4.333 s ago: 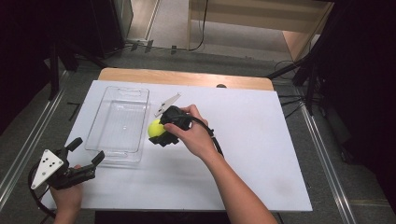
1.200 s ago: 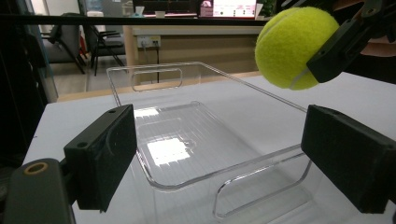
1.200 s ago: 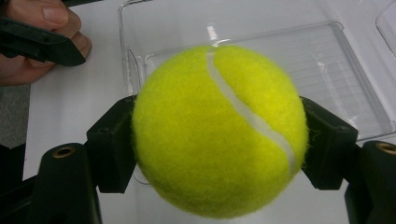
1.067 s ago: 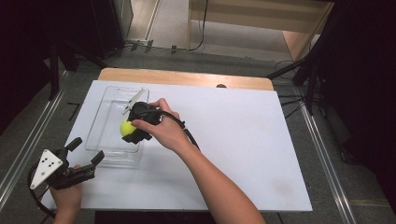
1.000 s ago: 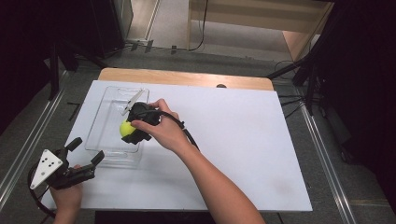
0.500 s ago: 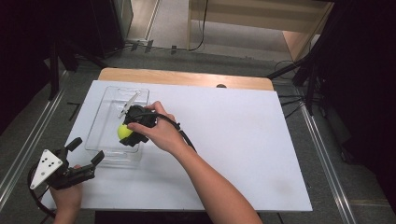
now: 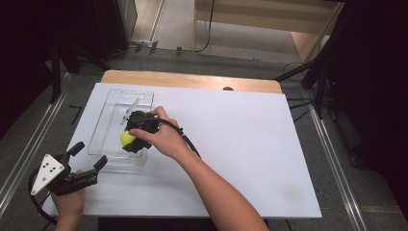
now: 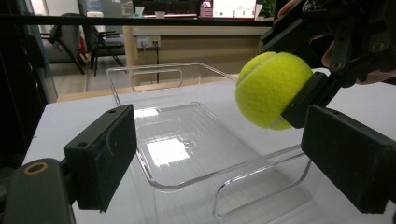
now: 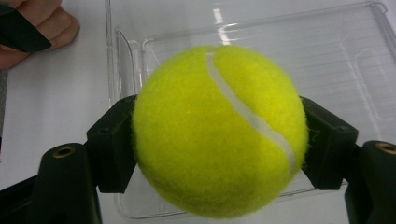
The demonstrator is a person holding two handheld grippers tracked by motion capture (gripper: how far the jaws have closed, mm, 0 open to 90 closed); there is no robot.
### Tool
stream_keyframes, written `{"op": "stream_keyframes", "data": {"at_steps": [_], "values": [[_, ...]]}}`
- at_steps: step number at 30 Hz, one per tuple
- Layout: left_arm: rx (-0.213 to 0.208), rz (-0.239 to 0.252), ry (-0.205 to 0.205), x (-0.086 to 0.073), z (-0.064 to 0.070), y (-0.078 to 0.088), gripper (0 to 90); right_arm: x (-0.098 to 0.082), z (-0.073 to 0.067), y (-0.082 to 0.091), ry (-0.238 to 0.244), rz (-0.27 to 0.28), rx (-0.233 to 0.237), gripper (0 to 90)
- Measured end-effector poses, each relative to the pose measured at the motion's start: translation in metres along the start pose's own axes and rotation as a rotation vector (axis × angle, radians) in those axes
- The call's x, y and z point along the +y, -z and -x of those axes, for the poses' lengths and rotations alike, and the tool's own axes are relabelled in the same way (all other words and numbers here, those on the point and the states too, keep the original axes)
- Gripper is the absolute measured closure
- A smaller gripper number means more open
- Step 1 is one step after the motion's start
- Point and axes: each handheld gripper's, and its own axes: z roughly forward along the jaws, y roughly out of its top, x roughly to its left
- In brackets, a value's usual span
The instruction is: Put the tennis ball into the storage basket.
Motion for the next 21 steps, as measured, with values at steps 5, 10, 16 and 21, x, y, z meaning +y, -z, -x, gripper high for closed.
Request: {"op": "stream_keyframes", "data": {"at_steps": [5,10,16,21], "values": [[0.000,-0.002,0.000,0.000,0.000,0.000,11.1,0.000,0.000,-0.004,0.005,-0.008,0.000,23.5],[0.001,0.001,0.000,0.000,0.000,0.000,11.1,0.000,0.001,-0.008,0.012,-0.014,-0.001,23.6],[0.001,-0.001,0.000,0.000,0.000,0.000,11.1,-0.001,0.002,-0.012,0.020,-0.024,-0.004,23.6],[0.000,0.001,0.001,0.000,0.000,0.000,11.1,-0.002,0.003,-0.015,0.025,-0.034,-0.001,23.6]]}}
